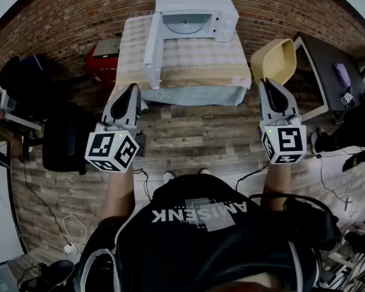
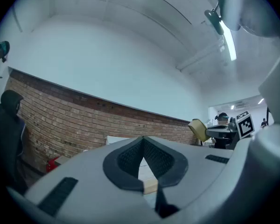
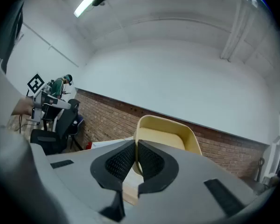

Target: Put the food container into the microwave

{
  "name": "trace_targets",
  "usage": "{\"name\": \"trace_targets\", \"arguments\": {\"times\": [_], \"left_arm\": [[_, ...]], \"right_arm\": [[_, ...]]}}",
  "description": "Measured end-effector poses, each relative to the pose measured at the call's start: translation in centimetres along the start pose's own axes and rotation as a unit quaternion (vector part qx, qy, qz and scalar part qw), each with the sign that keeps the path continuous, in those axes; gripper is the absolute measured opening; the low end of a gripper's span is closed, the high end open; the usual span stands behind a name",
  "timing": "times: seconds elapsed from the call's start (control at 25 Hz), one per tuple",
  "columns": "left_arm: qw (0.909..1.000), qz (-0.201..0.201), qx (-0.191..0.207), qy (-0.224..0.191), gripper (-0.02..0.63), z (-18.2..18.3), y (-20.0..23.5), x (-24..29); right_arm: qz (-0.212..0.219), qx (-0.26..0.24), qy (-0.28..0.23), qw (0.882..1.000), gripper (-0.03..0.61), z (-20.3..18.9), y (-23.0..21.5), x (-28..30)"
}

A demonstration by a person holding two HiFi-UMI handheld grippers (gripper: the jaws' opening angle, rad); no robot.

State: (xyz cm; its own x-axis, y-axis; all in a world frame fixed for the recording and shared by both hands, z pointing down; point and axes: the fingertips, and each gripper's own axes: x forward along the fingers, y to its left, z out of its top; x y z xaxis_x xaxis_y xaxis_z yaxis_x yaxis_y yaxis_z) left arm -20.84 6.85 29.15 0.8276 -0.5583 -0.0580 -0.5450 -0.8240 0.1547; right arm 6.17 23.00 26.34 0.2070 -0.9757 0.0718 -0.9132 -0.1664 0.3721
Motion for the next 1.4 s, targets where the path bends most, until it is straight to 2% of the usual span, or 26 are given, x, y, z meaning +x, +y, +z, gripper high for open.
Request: {"name": "trace_targets", "arguments": {"times": [0.2, 0.44, 0.72, 1.4], "left_arm": [[0.9997, 0.020, 0.010, -0.013, 0.011, 0.3, -0.6, 0.2], [0.9996, 0.020, 0.007, -0.017, 0.011, 0.2, -1.4, 0.2], [0.9997, 0.019, 0.012, -0.006, 0.011, -0.2, -2.6, 0.7], [0.9988, 0.022, 0.040, 0.018, 0.011, -1.2, -7.9, 2.6]], "right_arm": [[0.004, -0.001, -0.009, 1.000, 0.051, 0.1, -0.7, -0.3], [0.000, 0.004, -0.005, 1.000, 0.051, -0.7, -1.6, -0.7], [0.013, 0.010, -0.016, 1.000, 0.052, -0.6, -2.1, -1.1], [0.039, 0.033, -0.030, 0.998, 0.051, -3.4, -5.2, -2.8]]}}
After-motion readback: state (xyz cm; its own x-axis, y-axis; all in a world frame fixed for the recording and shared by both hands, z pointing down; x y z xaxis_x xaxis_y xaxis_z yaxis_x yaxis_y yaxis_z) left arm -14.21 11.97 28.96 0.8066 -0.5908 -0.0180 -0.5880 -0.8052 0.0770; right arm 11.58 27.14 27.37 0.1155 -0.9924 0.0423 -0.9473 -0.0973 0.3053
